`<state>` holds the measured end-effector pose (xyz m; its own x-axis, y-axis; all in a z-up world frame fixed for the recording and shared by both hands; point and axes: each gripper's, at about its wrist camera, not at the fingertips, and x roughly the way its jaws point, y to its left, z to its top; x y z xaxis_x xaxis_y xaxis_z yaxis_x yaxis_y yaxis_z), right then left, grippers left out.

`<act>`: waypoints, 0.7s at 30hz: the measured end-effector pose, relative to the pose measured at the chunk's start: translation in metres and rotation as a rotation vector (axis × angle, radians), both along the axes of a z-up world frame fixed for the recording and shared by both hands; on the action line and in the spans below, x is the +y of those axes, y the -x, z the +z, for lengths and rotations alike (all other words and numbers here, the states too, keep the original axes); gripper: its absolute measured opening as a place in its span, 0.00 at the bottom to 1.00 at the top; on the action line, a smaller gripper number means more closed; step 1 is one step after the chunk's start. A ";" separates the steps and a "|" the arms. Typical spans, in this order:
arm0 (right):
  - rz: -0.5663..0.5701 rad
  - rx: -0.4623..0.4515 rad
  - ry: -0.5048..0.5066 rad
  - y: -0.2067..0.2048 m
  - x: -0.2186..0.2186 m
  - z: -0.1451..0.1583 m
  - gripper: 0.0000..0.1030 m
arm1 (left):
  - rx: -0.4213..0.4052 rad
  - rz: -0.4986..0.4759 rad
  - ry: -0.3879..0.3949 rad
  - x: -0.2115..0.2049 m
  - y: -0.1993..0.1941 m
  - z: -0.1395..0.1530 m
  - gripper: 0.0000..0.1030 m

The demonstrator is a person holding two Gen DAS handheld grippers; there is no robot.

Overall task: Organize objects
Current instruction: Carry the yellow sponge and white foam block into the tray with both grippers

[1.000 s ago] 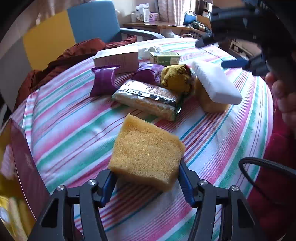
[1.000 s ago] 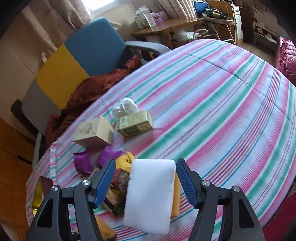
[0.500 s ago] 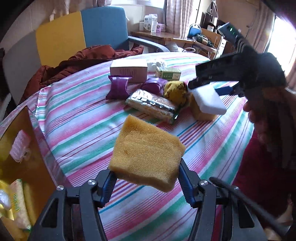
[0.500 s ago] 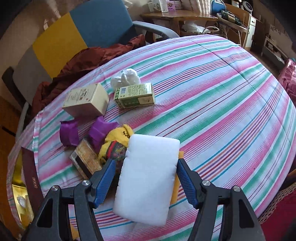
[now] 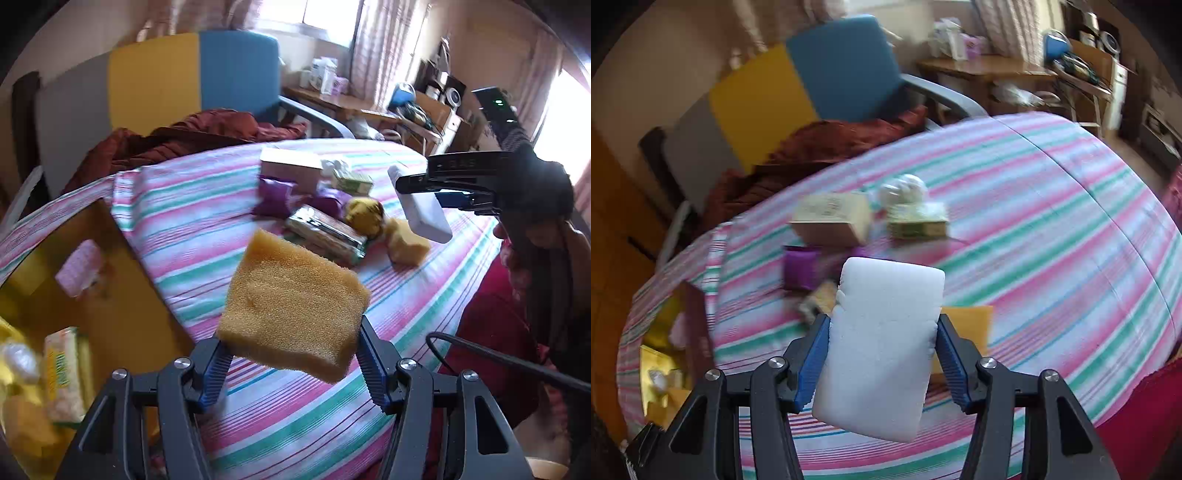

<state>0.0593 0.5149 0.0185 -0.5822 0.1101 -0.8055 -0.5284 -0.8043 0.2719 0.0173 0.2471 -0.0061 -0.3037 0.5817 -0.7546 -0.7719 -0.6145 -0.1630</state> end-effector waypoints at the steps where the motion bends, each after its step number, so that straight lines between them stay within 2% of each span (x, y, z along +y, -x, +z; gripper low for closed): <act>1: 0.033 0.021 0.003 0.004 -0.009 0.006 0.55 | -0.003 0.012 -0.006 -0.005 0.001 0.002 0.61; 5: 0.177 0.072 0.027 0.028 -0.054 0.018 0.56 | -0.015 0.099 -0.042 -0.043 0.011 0.010 0.61; 9: 0.301 0.082 0.056 0.051 -0.106 0.019 0.56 | -0.030 0.221 -0.064 -0.091 0.026 0.012 0.61; 14: 0.451 0.063 0.087 0.078 -0.166 0.009 0.56 | -0.053 0.388 -0.084 -0.154 0.044 0.009 0.61; 21: 0.602 0.027 0.111 0.103 -0.231 -0.007 0.56 | -0.106 0.559 -0.114 -0.225 0.062 -0.004 0.61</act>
<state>-0.0440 0.2838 0.0111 -0.5365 -0.3277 -0.7776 0.0179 -0.9257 0.3778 -0.0445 0.0218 -0.0097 -0.5143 0.4345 -0.7394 -0.3113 -0.8979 -0.3111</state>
